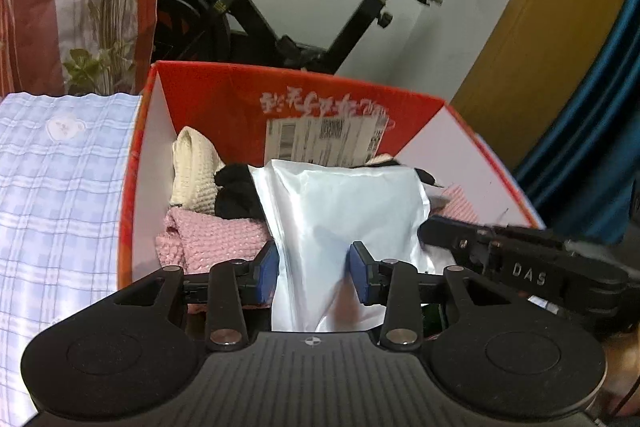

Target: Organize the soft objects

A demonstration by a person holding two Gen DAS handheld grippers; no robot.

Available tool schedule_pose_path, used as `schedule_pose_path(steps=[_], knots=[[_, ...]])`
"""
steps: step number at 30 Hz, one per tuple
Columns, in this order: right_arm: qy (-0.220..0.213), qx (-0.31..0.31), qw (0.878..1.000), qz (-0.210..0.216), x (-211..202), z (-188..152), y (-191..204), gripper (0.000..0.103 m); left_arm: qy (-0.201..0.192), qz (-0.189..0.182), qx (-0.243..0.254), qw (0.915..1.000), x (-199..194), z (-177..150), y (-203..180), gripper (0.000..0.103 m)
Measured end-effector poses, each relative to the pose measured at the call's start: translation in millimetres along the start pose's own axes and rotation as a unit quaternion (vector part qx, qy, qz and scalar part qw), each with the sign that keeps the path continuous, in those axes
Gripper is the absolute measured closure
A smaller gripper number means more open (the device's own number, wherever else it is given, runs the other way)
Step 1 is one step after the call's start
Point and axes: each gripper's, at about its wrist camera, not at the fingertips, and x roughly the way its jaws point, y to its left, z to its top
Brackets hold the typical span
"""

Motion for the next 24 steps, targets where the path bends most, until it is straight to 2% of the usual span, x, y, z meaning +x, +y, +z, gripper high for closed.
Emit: schedule_pose_path(steps=[3,6,8,9,11,18,20,22,24], knots=[[0.008,0.0,1.0,-0.005,3.9,-1.8,-1.3,0.1,-0.004,0.004,0.006,1.0,-0.3,3.4,3.8,0.056],[0.005,-0.002,1.0,-0.006,-0.6,-1.3,1.3,0.093,-0.021,0.013,0.037,0.999,-14.1,3.0,0.0,0.032],[-0.003,-0.008,1.0,-0.005,-8.6,0.1,1.8,0.082,-0.041,0.025,0.052,0.9975,-28.1,4.0,-5.1,0.011],[-0.006,-0.013,1.0,-0.006,-13.5,1.2,2.4,0.078,-0.052,0.03,0.057,0.9965,-36.0,3.6,-6.9,0.008],[-0.014,-0.023,1.0,-0.009,-23.9,4.8,4.1,0.06,-0.073,0.042,0.064,0.9944,-52.0,3.2,-9.7,0.004],[-0.056,-0.045,0.997,-0.017,-71.9,13.4,11.6,0.024,-0.118,0.078,0.073,0.9872,-97.4,6.8,-21.8,0.0],[-0.068,-0.051,0.996,-0.02,-86.9,15.8,13.8,0.006,-0.128,0.095,0.074,0.9844,-107.7,7.2,-27.9,0.0],[-0.084,-0.056,0.995,-0.027,-103.8,18.1,17.2,0.0,-0.139,0.106,0.07,0.9821,-120.7,4.9,-31.6,0.0],[-0.096,-0.061,0.993,-0.03,-120.0,20.2,20.9,0.0,-0.148,0.114,0.061,0.9806,-133.5,2.4,-34.3,0.0]])
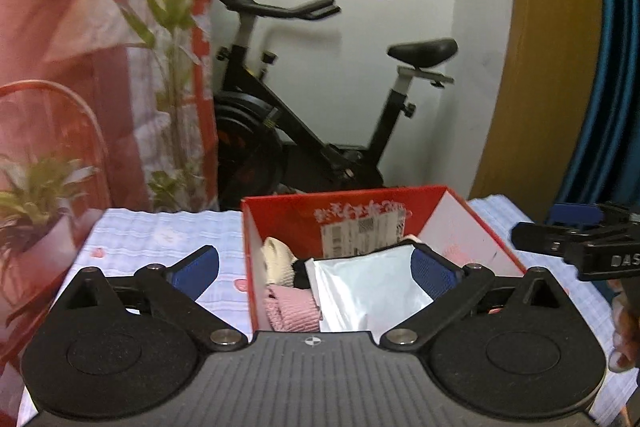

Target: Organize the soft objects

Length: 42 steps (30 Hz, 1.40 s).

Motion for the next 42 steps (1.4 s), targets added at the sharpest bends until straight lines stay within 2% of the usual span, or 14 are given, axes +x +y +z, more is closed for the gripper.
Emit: schedule_pose_path(steps=[3,10,17,23,31,42], knots=[[-0.018,-0.008,1.0,-0.008,-26.1,6.4,5.8,0.0,-0.016,0.022,-0.005,0.9996,-21.4,4.1,-1.6,0.0],[-0.058,-0.028,0.998,-0.021,-88.0,19.0,25.4,0.0,-0.055,0.072,0.032,0.9954,-76.3,16.0,-17.5,0.0],[-0.081,-0.03,0.996,-0.031,-140.7,26.0,40.7,0.0,-0.076,0.07,0.014,0.9945,-129.5,25.7,-22.6,0.0],[-0.096,-0.029,0.994,-0.042,-177.8,25.6,48.6,0.0,-0.099,0.08,0.02,0.9917,-164.4,24.9,-31.3,0.0],[-0.111,-0.04,0.991,-0.061,-206.8,21.7,50.4,0.0,-0.109,0.11,0.024,0.9876,-173.4,22.5,-32.9,0.0],[-0.109,-0.037,0.991,-0.062,-208.7,22.0,47.8,0.0,-0.107,0.121,0.029,0.9864,-173.8,23.8,-35.3,0.0]])
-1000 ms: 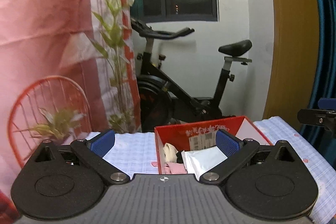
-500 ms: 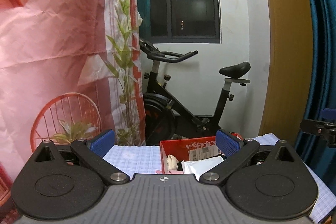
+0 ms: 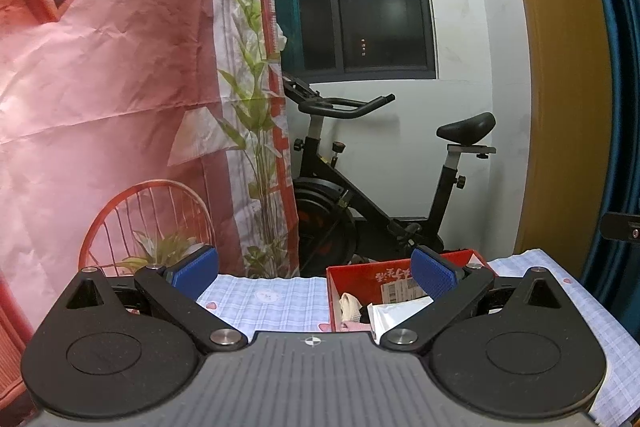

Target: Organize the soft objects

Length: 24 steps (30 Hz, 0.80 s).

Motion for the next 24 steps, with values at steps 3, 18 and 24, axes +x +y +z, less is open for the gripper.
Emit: schedule_pose_path(steps=[3,18,24], knots=[[0.0,0.003,1.0,-0.002,0.0,-1.0,-1.3,0.0,0.0,0.0,0.001,1.0,-2.3,-1.0,-0.1,0.0],[-0.001,0.006,1.0,-0.001,1.8,-0.8,-2.0,0.0,-0.001,-0.002,-0.003,1.0,-3.1,0.2,6.7,0.0],[0.001,0.006,1.0,-0.002,1.4,-0.1,-3.2,0.0,-0.001,0.0,-0.004,1.0,-4.3,1.5,5.9,0.0]])
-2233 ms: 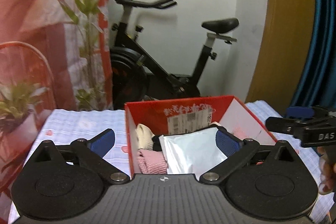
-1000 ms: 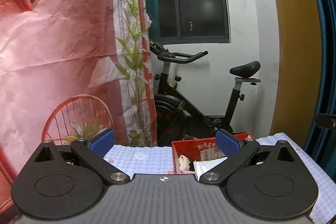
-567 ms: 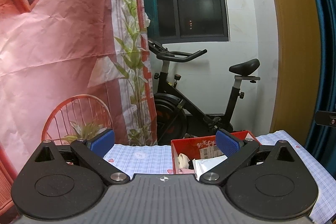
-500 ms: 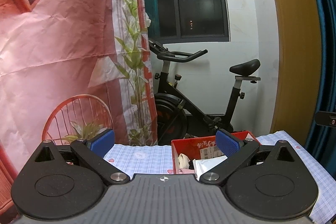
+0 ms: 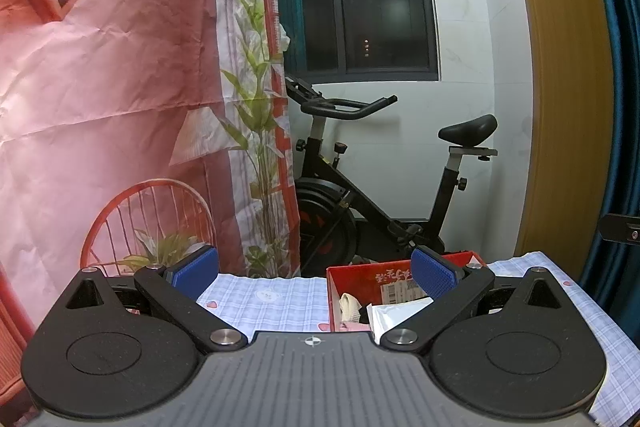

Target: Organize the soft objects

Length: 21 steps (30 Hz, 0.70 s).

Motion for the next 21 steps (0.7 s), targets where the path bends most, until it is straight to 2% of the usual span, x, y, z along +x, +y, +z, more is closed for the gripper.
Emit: schedule_pose_path(steps=[21], knots=[[0.001,0.002,1.0,-0.002,0.6,-0.1,-4.4,0.0,0.001,0.002,-0.004,1.0,-1.9,0.1,-1.4,0.0]])
